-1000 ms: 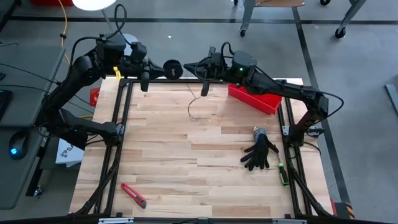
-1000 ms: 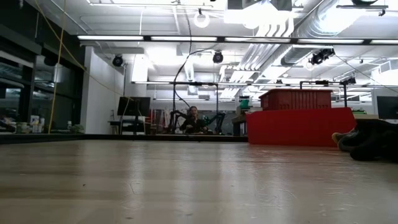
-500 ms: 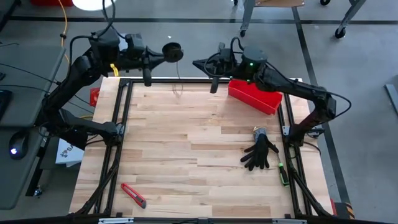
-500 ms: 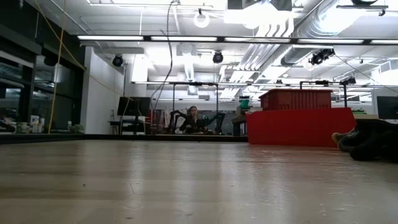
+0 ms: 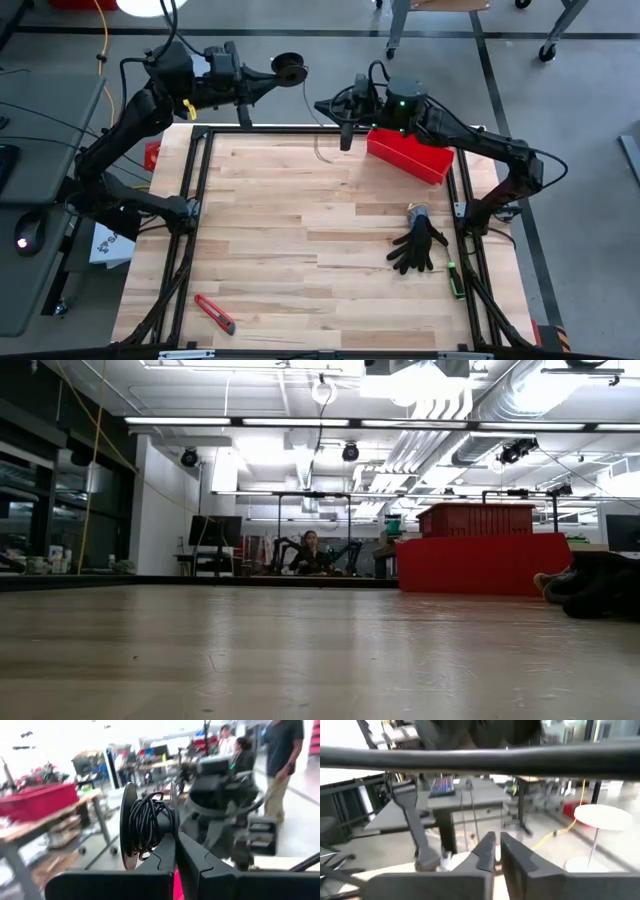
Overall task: Coil cords
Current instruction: Coil the black wire on the spool
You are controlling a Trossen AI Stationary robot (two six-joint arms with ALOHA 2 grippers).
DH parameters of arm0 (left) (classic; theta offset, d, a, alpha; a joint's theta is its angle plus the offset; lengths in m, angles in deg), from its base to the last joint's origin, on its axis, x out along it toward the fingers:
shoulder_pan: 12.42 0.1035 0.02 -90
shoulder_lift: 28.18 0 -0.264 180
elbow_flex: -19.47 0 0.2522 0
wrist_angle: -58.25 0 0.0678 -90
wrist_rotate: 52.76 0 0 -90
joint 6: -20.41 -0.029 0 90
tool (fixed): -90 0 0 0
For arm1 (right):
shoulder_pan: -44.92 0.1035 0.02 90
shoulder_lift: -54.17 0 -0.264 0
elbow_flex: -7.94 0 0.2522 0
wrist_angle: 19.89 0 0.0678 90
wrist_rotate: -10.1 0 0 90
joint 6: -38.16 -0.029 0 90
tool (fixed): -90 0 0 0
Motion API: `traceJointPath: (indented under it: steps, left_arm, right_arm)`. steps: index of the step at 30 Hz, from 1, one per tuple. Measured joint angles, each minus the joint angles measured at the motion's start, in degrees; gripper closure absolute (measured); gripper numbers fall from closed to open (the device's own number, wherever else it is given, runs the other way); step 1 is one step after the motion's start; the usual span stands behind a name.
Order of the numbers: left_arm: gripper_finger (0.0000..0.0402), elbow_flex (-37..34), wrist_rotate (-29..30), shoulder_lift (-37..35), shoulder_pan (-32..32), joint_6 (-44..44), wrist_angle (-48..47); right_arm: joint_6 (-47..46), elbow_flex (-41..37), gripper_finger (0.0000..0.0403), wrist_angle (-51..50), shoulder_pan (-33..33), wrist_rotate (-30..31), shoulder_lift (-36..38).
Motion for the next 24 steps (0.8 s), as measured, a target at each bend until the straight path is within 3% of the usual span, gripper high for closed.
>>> traceJointPath:
  steps: [6,11,16,24]
  left_arm:
    - [0.0401,0.0,-0.6,0.5,-2.9,0.0,8.9]
    - [0.0401,0.0,-0.3,1.4,-4.5,0.0,12.6]
    - [0.0401,0.0,-0.1,3.0,-6.3,2.8,14.0]
    - [0.0401,0.0,0.7,5.6,-9.2,3.4,18.0]
  right_arm:
    - [-1.2,0.0,0.0276,-6.2,0.8,2.0,1.1]
    - [1.1,0.0,0.0197,-4.7,2.7,4.8,0.8]
    - [1.1,0.0,0.0189,-1.0,3.5,5.2,0.7]
    - [1.1,0.0,0.0226,-0.3,3.5,6.6,0.7]
